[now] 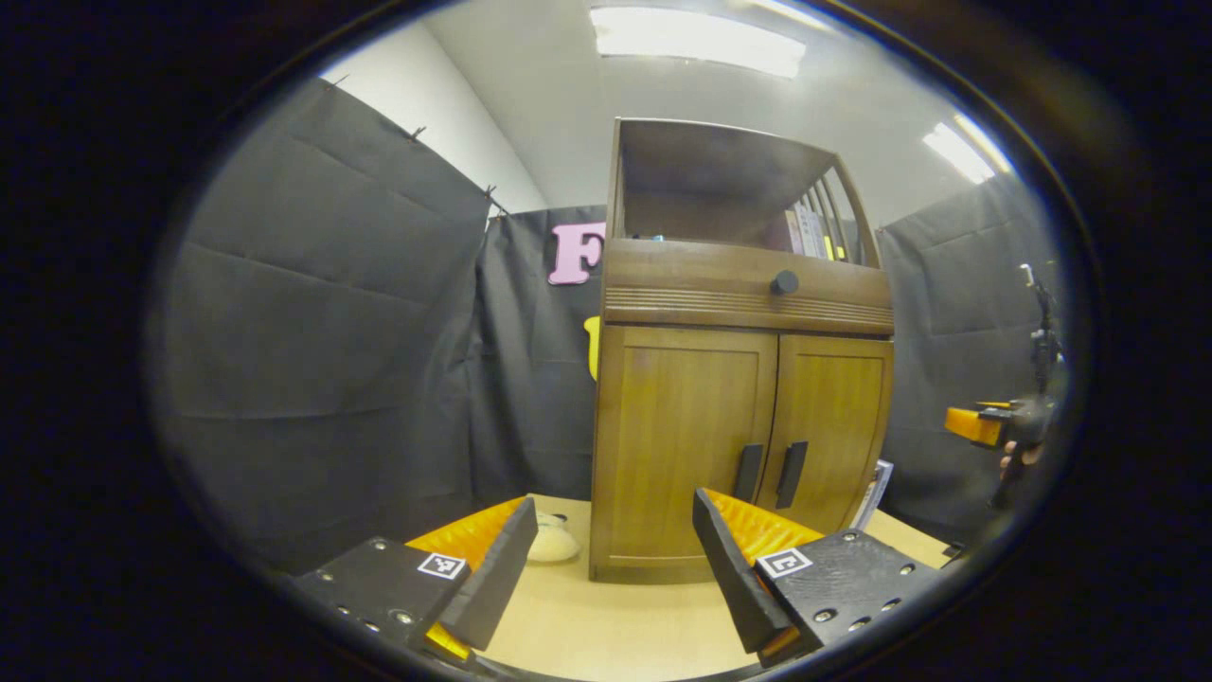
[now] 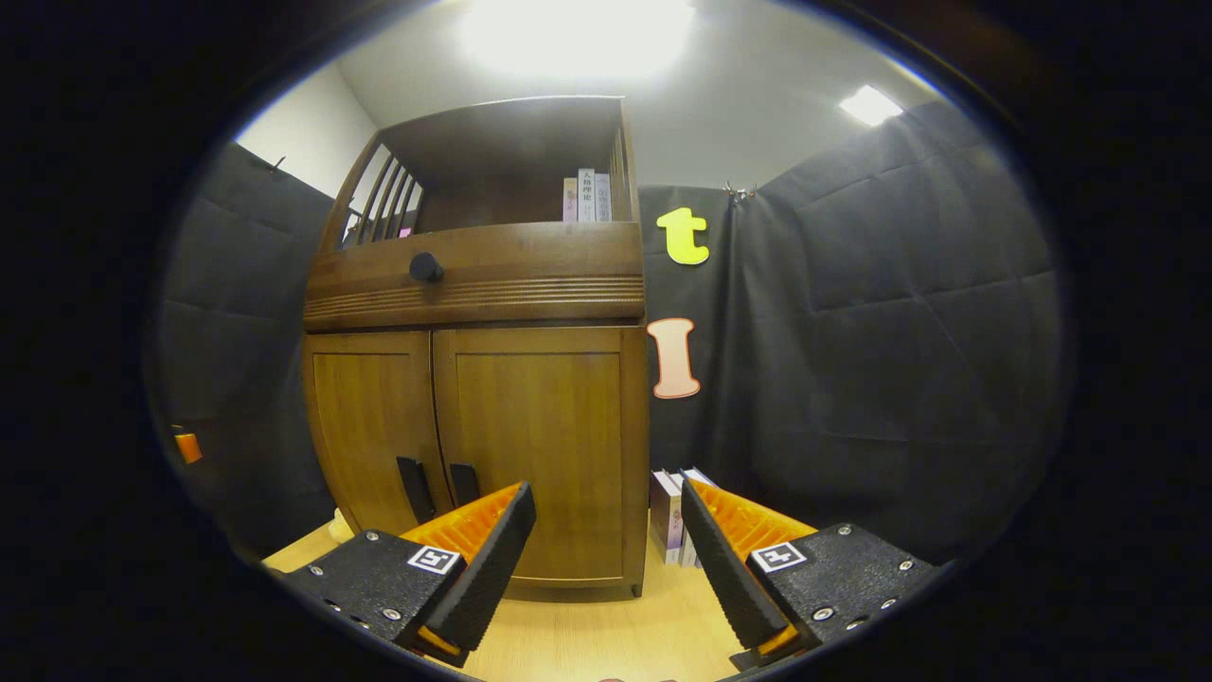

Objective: Open the right door of the double-door shoe cabinet with the right hand, and open the left door with the left hand.

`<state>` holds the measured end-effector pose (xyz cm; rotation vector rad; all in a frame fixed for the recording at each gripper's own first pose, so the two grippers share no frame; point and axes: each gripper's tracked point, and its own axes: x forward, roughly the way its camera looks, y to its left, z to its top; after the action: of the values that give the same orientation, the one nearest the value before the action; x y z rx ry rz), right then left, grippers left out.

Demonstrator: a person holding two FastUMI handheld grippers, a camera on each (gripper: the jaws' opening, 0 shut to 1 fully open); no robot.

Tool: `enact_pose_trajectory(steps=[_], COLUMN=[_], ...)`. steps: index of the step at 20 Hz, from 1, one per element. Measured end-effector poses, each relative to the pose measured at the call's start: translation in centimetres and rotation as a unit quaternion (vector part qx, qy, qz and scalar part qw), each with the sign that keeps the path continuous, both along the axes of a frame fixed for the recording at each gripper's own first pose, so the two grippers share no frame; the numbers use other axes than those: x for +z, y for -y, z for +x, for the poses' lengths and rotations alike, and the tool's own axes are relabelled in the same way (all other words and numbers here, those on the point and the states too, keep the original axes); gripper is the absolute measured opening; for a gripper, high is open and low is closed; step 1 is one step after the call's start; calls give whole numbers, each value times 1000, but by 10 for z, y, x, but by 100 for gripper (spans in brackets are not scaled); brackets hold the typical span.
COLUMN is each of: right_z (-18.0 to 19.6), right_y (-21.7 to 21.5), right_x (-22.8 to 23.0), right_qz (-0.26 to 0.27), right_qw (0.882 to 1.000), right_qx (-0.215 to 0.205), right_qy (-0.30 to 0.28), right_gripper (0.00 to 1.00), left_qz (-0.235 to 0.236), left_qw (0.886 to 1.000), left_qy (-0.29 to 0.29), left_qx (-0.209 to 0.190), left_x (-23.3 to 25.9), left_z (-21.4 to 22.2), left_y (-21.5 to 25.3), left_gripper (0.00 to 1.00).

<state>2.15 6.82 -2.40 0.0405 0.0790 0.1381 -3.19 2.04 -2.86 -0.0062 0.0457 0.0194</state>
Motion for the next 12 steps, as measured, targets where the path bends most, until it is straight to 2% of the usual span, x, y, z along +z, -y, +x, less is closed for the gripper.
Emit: enact_pose_trajectory(steps=[3, 6, 7, 10, 11, 12], right_z=[15, 33, 39, 57, 63, 70], right_y=[-31, -57, -66, -96, -105, -114], right_x=[-6, -9, -9, -15, -16, -18], right_qz=[10, 20, 22, 23, 24, 25], right_qw=[1000, 999, 998, 997, 997, 997], right_qx=[22, 41, 47, 65, 70, 73], right_qy=[-12, -17, -17, -21, -21, -23], right_gripper=[96, 96, 95, 95, 95, 96], left_qz=[5, 11, 13, 1, -3, -5], left_qw=[1000, 999, 999, 999, 998, 998], left_qy=[-11, -21, -25, -39, -44, -48], left_qx=[15, 25, 30, 36, 37, 40], left_x=[-3, -5, -5, -9, -10, -11], left_z=[-2, -4, -3, -4, -4, -4], left_y=[-2, -4, -5, -6, -6, -7], left_gripper=[90, 99, 95, 99, 99, 95])
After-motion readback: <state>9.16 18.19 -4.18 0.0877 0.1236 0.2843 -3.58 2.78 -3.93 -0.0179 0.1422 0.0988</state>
